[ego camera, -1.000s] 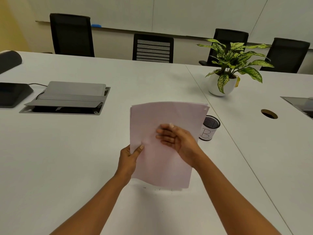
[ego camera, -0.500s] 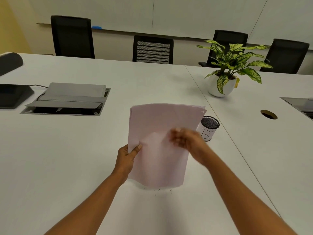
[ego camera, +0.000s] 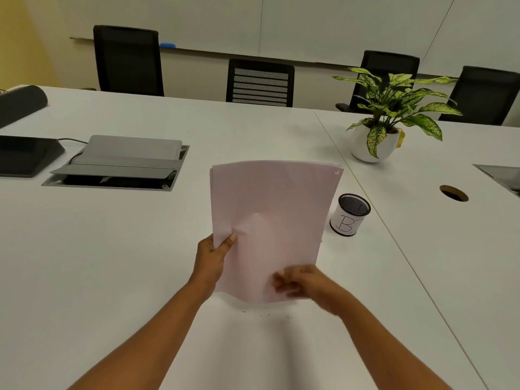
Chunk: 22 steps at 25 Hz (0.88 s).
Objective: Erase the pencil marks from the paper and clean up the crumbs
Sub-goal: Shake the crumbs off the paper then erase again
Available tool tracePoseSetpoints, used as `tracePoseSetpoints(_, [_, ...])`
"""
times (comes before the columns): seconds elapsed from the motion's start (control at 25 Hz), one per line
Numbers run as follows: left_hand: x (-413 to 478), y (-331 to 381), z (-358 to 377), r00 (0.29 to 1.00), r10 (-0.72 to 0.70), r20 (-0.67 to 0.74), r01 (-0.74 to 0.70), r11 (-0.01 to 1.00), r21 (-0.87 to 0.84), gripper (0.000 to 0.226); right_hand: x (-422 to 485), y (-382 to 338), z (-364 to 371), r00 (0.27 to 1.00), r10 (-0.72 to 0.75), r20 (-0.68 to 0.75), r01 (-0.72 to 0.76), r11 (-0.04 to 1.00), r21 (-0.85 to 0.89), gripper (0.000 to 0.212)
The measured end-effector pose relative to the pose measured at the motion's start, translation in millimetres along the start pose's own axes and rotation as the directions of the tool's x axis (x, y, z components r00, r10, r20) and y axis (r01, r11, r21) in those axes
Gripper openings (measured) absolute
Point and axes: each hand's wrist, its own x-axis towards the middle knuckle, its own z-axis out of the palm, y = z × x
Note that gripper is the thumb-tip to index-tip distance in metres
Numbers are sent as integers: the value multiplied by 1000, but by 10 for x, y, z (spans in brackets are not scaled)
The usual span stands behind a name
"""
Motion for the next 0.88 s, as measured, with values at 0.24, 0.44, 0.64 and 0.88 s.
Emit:
tracePoseSetpoints(0.24, [13,-47,42,1000,-28,5,28,1000,-2,21,46,-567,-249,961,-226,-158,273,855,441,27])
tracePoseSetpoints(0.44, [94,-8,0,1000,-11,2,11,1000,-7,13,29,256,-89,985,154,-81,-165,974,-157,23])
tracePoseSetpoints(0.64, [154,-11,-26,999,-8,-34,7,1000,-28,15,1,42,-253,816,-124,-565,-58,954,-293,34])
tracePoseSetpoints(0.88, [160,-3,28,1000,10,1,-10,999,-40,18,81,-164,-203,847,-260,-463,343,934,102,29])
